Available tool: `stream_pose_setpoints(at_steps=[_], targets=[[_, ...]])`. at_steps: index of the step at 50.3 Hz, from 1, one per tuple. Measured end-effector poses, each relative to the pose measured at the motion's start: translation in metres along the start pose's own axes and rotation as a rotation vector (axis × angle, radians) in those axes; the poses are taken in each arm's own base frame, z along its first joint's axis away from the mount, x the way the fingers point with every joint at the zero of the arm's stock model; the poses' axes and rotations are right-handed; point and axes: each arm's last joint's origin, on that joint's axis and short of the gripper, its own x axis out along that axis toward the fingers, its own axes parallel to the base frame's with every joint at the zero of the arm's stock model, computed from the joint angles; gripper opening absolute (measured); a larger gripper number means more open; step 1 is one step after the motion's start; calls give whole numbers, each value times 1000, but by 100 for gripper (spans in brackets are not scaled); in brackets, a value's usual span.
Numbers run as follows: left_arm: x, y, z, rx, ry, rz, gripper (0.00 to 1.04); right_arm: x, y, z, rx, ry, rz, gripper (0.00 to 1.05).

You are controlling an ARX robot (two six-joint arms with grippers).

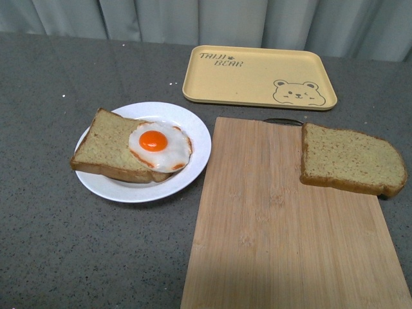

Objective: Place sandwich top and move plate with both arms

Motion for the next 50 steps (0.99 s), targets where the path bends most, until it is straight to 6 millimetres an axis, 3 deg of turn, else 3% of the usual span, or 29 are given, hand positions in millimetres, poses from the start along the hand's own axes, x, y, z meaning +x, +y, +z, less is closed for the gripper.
stream_pose_setpoints(at_steps=[7,17,36,50], targets=[[0,0,0,0,0,-1,98,24,-3,-1,-47,90,10,95],[0,0,0,0,0,0,98,77,-1,-2,12,259,133,95],[0,0,0,0,1,0,98,158,19,-37,278,705,413,95],[0,0,0,0,1,0,98,196,39,-69,445,890,529,95]])
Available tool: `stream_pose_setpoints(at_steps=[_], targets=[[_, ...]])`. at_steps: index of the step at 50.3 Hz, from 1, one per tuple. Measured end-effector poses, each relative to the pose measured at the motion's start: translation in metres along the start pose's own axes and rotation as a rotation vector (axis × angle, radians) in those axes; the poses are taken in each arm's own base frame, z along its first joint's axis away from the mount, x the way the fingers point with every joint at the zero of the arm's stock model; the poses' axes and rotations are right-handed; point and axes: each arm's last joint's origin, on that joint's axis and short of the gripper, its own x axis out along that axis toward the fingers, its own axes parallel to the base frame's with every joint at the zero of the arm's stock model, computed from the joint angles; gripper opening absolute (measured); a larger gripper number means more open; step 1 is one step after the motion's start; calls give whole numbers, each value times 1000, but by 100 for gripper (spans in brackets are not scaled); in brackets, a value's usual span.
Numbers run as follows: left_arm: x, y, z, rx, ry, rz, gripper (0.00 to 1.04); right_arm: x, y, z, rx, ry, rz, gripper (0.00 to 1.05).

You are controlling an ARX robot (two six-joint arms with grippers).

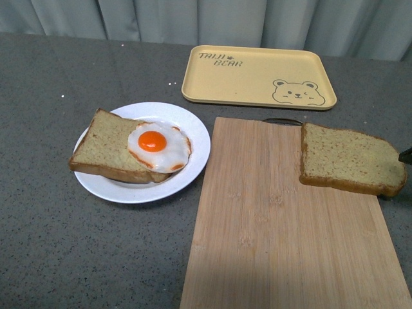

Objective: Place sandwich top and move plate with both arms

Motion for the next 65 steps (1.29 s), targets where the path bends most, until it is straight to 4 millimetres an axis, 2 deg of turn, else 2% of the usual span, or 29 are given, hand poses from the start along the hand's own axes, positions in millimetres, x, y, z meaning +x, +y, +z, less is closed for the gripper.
stream_pose_setpoints(at_steps=[8,11,15,21,29,35,44,50,57,65], targets=[[0,0,0,0,0,0,98,20,4,2,57,20,49,95],[0,0,0,0,0,0,98,28,6,3,66,40,54,88],[0,0,0,0,0,0,98,36,7,3,73,72,51,77],[0,0,0,0,0,0,98,47,8,3,97,106,51,54],[0,0,0,0,0,0,98,45,12,6,99,100,55,26],[0,0,0,0,0,0,98,33,20,7,102,80,66,6],[0,0,0,0,0,0,98,12,41,13,131,1,165,3],[0,0,0,0,0,0,98,4,70,15,131,-67,298,3],[0,0,0,0,0,0,98,13,112,8,166,-57,490,3],[0,0,0,0,0,0,98,33,141,-2,208,17,583,3]])
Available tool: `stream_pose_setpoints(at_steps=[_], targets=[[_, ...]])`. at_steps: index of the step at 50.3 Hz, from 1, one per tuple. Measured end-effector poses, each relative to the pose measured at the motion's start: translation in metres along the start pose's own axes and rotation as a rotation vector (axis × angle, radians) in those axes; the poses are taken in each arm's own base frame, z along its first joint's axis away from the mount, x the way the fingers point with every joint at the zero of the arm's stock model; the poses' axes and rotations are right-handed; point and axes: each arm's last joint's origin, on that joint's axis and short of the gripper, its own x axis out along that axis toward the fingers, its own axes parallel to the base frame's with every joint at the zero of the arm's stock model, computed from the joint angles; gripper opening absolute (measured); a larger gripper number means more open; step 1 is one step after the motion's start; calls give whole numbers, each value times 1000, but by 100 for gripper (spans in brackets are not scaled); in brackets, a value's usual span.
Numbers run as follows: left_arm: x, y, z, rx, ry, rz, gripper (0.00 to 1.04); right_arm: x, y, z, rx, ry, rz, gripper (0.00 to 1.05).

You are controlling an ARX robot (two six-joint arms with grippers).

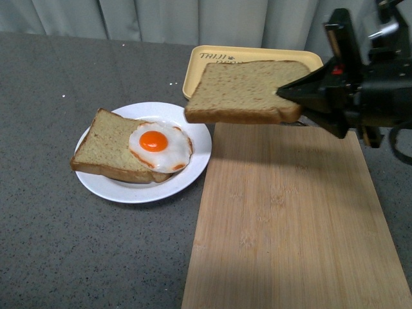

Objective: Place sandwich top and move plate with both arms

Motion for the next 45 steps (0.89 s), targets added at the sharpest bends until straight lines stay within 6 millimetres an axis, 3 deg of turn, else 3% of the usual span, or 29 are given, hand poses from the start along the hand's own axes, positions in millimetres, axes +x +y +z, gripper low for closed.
stream_pose_setpoints(at_steps=[16,25,34,41,45], targets=[[0,0,0,0,0,0,98,70,5,-21,67,125,45,3],[0,0,0,0,0,0,98,93,6,-25,71,171,40,3],[0,0,0,0,0,0,98,102,7,-31,61,199,5,3],[0,0,0,0,0,0,98,101,4,-37,35,207,-18,26],[0,0,0,0,0,0,98,91,-1,-43,9,195,-66,44]])
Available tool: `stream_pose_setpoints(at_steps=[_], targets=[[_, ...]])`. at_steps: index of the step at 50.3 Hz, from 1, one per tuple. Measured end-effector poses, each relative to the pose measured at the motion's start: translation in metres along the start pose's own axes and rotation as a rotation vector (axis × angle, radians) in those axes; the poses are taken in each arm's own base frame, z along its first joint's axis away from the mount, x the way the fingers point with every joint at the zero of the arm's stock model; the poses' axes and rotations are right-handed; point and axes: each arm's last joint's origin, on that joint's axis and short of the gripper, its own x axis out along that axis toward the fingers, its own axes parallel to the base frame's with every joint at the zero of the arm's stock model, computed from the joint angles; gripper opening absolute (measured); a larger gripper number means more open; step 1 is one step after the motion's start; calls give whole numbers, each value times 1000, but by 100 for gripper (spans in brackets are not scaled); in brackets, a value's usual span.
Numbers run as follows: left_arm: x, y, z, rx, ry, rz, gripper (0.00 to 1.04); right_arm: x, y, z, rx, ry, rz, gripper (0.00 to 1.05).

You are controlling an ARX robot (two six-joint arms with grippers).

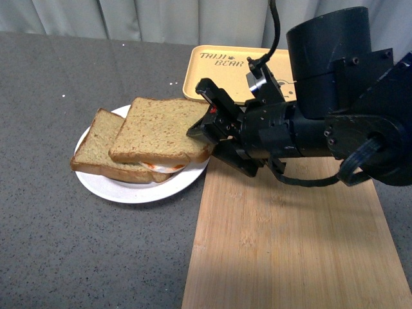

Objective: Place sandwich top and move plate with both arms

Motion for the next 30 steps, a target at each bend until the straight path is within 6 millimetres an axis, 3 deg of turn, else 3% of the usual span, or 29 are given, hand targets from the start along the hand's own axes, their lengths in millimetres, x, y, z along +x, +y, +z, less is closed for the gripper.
stream_pose_setpoints(at_steps=[16,21,25,26,30], targets=[[0,0,0,0,0,0,98,-70,15,9,-242,-275,-239,95],[0,0,0,0,0,0,98,-78,8,8,-480,-641,-382,83],[0,0,0,0,-1,-1,98,-96,-2,-4,-603,-823,-496,72],[0,0,0,0,0,1,98,-118,-3,-12,-679,-935,-532,62],[0,0,0,0,-1,2,98,-149,2,-18,-746,-1017,-538,46]])
